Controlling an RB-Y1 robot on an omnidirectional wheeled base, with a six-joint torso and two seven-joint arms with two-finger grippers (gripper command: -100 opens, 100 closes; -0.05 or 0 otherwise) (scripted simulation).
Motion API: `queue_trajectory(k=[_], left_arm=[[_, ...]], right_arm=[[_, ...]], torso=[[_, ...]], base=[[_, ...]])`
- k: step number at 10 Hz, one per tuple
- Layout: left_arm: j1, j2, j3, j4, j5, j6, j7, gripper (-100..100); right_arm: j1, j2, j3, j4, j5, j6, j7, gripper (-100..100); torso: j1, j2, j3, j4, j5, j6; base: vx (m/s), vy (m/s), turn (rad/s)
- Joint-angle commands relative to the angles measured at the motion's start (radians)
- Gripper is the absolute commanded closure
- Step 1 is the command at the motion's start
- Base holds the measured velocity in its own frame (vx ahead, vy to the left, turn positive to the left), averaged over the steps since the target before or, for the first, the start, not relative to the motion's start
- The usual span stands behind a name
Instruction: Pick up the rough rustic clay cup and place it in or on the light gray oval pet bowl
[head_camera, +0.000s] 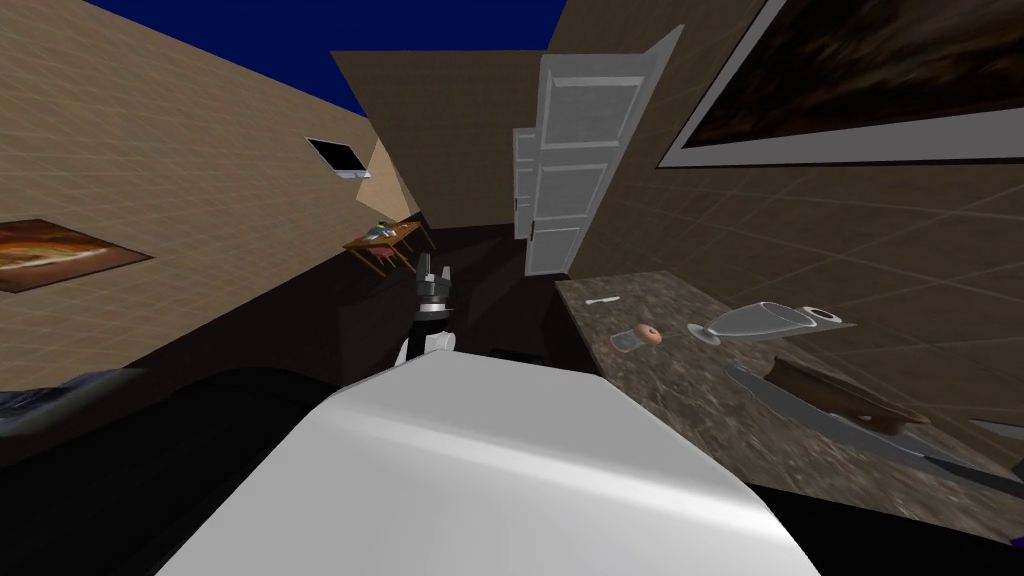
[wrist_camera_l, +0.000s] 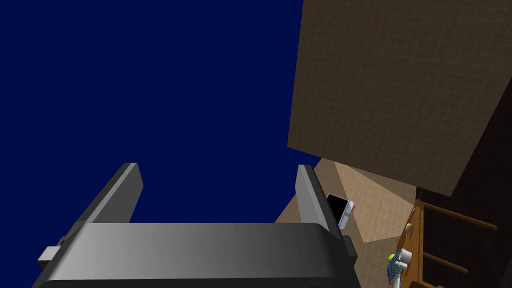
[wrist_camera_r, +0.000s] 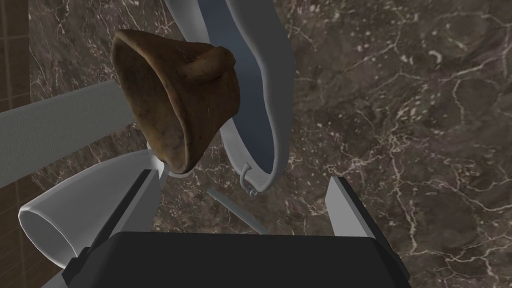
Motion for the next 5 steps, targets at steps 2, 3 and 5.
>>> queue_trajectory(k=[2, 3, 5], left_arm=[[0.0, 0.0, 0.0, 0.0, 0.0, 0.0, 0.0, 0], [0.0, 0.0, 0.0, 0.0, 0.0, 0.0, 0.0, 0], [0.0, 0.0, 0.0, 0.0, 0.0, 0.0, 0.0, 0]], right_arm=[[0.036, -0.014, 0.016, -0.002, -0.087, -0.001, -0.005, -100], [0.092, -0.045, 0.058, -0.028, -0.134, 0.013, 0.002, -100], [0.164, -0.076, 0.1, -0.054, -0.264, 0.028, 0.008, -100]], torso=[[0.0, 0.0, 0.0, 0.0, 0.0, 0.001], [0.0, -0.001, 0.0, 0.0, 0.0, 0.001], [0.0, 0.0, 0.0, 0.0, 0.0, 0.001]], base=[[-0.062, -0.009, 0.104], [-0.072, -0.01, 0.248], [-0.095, -0.02, 0.206]])
